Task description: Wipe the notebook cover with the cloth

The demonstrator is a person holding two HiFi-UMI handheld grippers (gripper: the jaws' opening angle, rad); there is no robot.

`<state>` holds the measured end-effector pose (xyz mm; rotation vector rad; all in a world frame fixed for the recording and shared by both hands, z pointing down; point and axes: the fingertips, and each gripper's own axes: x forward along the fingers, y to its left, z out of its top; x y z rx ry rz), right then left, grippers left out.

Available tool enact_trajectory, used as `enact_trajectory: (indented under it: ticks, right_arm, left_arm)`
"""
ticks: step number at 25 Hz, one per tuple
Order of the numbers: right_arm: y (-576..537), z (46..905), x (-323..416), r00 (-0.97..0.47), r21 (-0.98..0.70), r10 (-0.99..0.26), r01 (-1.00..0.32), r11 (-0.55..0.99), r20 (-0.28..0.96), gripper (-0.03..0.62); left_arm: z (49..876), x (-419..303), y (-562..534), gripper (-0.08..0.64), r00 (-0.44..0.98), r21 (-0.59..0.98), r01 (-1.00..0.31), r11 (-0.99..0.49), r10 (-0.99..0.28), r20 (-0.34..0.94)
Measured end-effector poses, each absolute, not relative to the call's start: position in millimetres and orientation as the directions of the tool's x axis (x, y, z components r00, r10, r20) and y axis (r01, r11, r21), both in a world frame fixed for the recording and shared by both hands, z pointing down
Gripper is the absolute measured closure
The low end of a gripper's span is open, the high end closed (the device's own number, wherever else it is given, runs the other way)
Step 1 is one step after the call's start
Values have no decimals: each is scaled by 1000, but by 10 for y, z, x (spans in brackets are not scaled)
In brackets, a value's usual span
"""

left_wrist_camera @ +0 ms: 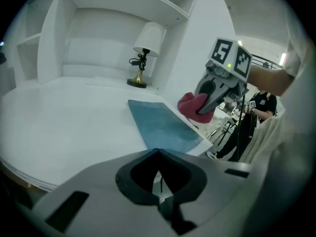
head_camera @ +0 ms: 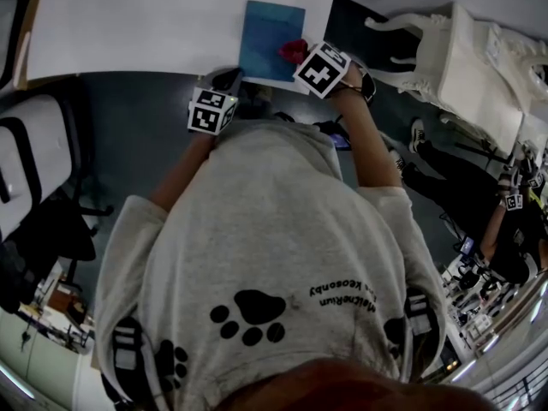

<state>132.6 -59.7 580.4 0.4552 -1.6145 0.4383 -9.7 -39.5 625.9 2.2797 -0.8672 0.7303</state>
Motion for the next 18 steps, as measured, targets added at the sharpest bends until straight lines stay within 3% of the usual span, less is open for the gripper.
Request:
enact_trajectory:
  ticks: [8, 18]
  right_arm:
    - [-537, 5723, 419, -227, -68, -31, -417, 906, 973, 532]
    - [-447, 6052, -35, -172, -111, 65, -270, 957, 983, 532]
  left_arm:
    - [6302, -195, -346, 548, 633, 328, -724, -607, -395, 666]
    - [6271, -175, -340, 548, 634, 344, -728, -593, -391, 667]
